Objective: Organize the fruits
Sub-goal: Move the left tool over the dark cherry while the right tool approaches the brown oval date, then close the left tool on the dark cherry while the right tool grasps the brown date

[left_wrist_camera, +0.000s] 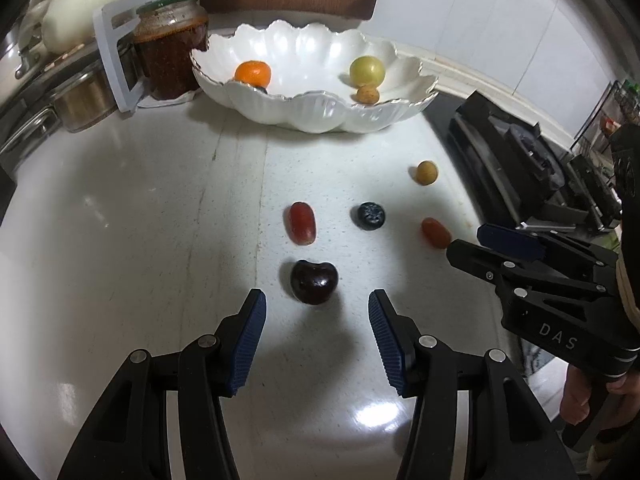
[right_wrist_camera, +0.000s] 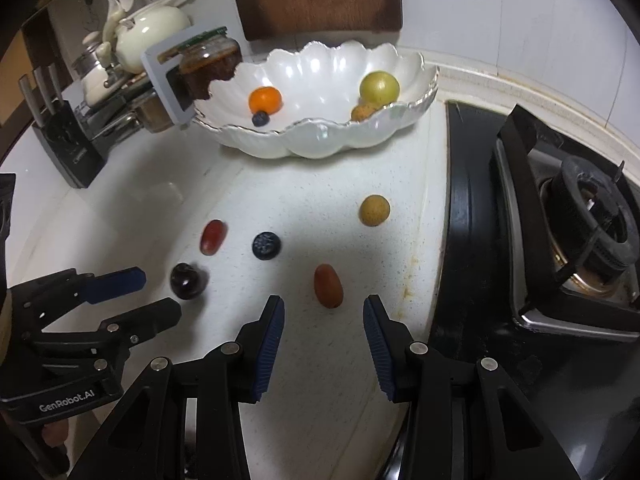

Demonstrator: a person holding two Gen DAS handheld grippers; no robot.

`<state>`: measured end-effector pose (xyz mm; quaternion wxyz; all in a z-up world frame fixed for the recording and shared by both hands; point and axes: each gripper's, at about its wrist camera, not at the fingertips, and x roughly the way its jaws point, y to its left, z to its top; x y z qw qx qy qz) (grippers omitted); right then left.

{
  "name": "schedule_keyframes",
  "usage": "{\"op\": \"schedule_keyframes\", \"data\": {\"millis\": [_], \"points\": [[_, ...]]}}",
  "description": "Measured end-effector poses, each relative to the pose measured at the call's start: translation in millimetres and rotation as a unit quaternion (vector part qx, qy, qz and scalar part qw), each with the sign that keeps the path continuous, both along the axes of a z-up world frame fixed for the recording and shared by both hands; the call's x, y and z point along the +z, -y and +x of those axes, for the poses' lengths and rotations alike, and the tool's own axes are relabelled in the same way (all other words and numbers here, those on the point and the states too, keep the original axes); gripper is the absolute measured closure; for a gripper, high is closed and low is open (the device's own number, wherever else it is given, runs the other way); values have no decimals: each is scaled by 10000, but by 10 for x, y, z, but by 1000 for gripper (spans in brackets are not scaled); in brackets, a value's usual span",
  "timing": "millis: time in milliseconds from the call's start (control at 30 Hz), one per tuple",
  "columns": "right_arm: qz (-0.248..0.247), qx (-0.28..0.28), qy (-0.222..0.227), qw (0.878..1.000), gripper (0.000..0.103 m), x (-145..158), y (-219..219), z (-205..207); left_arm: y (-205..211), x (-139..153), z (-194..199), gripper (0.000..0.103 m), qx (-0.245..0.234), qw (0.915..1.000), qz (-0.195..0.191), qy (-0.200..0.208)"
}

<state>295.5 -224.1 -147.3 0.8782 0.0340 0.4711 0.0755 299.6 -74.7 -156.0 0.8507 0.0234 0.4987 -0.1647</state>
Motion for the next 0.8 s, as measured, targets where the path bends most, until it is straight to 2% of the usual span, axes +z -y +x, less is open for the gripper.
{"op": "schedule_keyframes", "data": {"millis": [200,400,567,800], "points": [[113,-46,-118,9999,61,-88,27,123,20,-106,85,51,-11,9999,11,-162],[15,-7,-137,9999,61,-134,9,191,30,-166,167,52,15,9997,-13,-245],[0,-43,-156,9999,61,-173,25,237,42,-184,219,60,88,9996,-9,-267],[-125,41,-118,9998,75,-208,-17,269,67,-189,231,73,59,9997,37,-251]]}}
